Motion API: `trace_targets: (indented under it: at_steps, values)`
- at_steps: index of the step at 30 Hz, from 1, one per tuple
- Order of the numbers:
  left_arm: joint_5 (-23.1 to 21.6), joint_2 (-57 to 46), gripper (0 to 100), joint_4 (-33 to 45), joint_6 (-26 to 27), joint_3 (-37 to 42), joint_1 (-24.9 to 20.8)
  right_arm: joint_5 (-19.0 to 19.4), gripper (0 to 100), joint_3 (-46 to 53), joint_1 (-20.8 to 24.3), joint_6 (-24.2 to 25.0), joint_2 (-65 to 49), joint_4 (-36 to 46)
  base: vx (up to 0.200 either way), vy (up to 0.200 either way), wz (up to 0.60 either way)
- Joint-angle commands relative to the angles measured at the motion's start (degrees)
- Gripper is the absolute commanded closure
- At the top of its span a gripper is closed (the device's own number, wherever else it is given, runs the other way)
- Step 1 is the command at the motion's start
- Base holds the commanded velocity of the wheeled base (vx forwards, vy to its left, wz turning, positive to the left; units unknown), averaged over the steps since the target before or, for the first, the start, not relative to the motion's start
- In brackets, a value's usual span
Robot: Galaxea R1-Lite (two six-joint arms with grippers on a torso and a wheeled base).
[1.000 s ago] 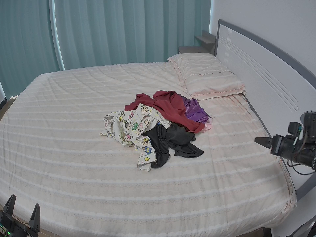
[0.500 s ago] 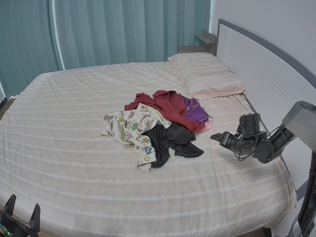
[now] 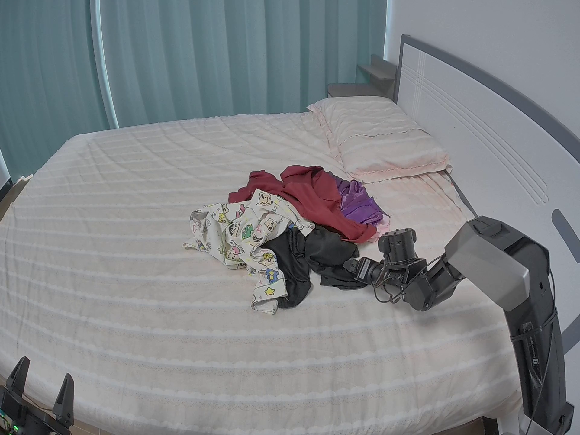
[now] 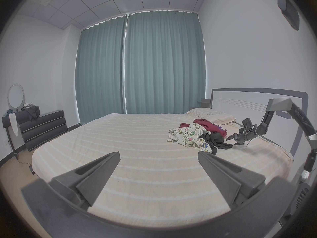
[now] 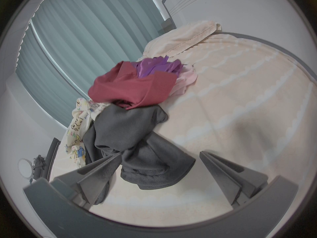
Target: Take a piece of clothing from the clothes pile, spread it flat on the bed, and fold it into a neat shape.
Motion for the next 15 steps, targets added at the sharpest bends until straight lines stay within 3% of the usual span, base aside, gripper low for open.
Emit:
trace_targets:
  at_steps: [1, 15]
  values:
    - [0.0, 0.1, 0, -0.1, 0.0, 0.9, 0.0, -0.3, 0, -2.8, 0.7, -0.3, 3.8, 0.4, 0.0, 0.0, 0.0]
    - [0.0, 0.1, 0, 0.0, 0.0, 0.9, 0.0, -0.7, 0, -10.8, 3.7, -0.9, 7.3, 0.9, 0.0, 0.0, 0.0]
